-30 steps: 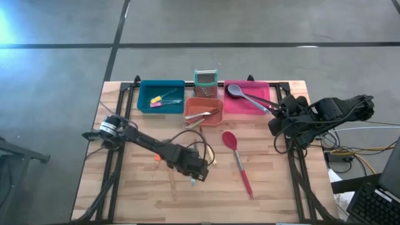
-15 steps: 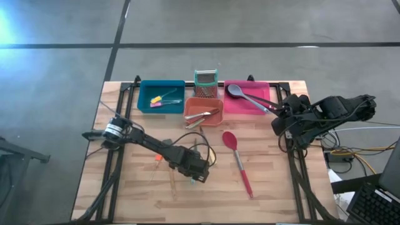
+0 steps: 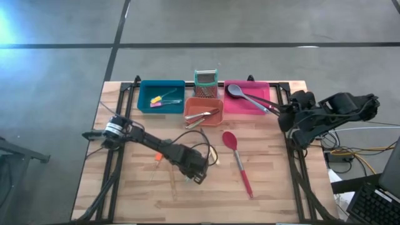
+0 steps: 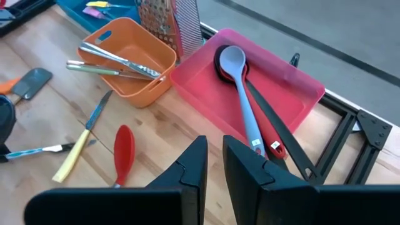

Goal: Pick & Place Kitchen Items
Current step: Put the white blue patterned table knife into the brown bin

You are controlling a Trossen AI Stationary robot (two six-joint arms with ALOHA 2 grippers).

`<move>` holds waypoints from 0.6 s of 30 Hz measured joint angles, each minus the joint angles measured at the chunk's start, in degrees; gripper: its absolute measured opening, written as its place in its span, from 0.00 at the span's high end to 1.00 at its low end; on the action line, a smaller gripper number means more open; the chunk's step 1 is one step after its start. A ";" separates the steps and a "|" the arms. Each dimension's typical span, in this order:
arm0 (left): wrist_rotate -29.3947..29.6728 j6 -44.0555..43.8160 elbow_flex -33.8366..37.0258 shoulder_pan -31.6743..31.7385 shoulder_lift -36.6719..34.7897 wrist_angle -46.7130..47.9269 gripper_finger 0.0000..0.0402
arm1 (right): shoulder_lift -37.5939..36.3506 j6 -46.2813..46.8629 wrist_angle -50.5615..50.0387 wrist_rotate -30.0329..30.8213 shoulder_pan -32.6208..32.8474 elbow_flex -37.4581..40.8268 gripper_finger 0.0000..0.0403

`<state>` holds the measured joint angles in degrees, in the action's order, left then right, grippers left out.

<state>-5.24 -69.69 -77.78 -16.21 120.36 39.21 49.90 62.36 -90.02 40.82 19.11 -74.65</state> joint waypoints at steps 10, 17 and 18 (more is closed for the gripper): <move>2.96 8.73 -0.26 1.72 -7.31 6.16 0.91 | -4.30 -1.04 0.00 1.26 -0.02 0.00 0.88; 4.95 14.88 -0.20 3.26 -17.14 15.88 0.91 | -7.63 0.74 -0.02 5.21 -0.02 0.00 0.88; 4.98 15.76 -0.16 3.53 -18.46 16.15 0.91 | -7.97 0.84 0.00 5.98 -0.02 0.00 0.88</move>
<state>-0.25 -53.93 -77.94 -12.68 101.90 55.36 41.93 63.20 -90.02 46.80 19.09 -74.65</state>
